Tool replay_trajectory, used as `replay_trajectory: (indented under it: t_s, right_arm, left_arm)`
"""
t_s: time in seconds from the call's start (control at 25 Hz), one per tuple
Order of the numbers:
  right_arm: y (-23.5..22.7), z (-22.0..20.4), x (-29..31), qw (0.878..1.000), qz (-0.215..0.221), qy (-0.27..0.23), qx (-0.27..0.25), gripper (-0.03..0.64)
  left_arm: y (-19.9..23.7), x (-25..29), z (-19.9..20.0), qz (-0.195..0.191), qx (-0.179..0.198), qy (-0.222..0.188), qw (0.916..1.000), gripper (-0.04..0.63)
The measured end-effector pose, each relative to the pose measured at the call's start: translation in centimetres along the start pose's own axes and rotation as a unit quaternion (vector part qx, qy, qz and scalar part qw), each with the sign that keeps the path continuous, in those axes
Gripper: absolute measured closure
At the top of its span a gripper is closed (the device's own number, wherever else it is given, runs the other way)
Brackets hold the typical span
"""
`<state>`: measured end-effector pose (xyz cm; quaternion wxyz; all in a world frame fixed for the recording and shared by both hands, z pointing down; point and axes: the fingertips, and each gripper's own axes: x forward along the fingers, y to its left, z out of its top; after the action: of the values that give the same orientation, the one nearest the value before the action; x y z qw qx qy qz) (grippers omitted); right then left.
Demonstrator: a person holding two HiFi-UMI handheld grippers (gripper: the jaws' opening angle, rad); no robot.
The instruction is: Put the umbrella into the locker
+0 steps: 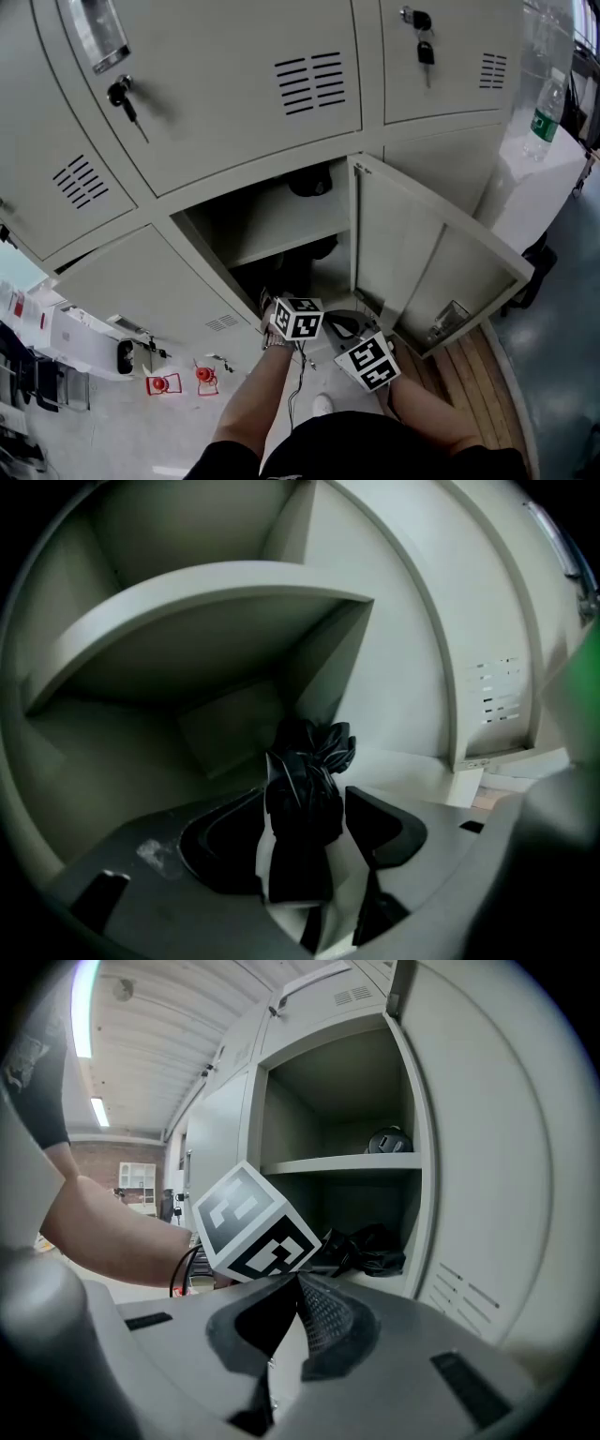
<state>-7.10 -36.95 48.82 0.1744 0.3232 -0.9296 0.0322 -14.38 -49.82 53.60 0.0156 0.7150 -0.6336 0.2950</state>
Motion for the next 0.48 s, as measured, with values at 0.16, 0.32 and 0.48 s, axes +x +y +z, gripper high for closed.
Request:
replay_trajectory:
  t_s: [0.16, 0.32, 0.48]
  right_arm:
    - [0.8, -0.1, -0.7, 1.0, 0.009, -0.001, -0.002, 0.563]
    - [1.5, -0.5, -1.7, 1.0, 0.018, -0.001, -0.006, 0.563]
    - [2.2, -0.7, -2.6, 1.0, 0.025, -0.003, -0.007, 0.563]
  left_arm:
    - [-0.4, -1.5, -0.2, 0.003, -0.006, -0.005, 1.0, 0.328]
    - [-0.9, -3.4, -0.4, 0.005, -0.014, -0.012, 0.9998, 0.328]
    - [-1.5, -5.5, -0.4, 0.007, -0.02, -0.02, 0.9996, 0.33]
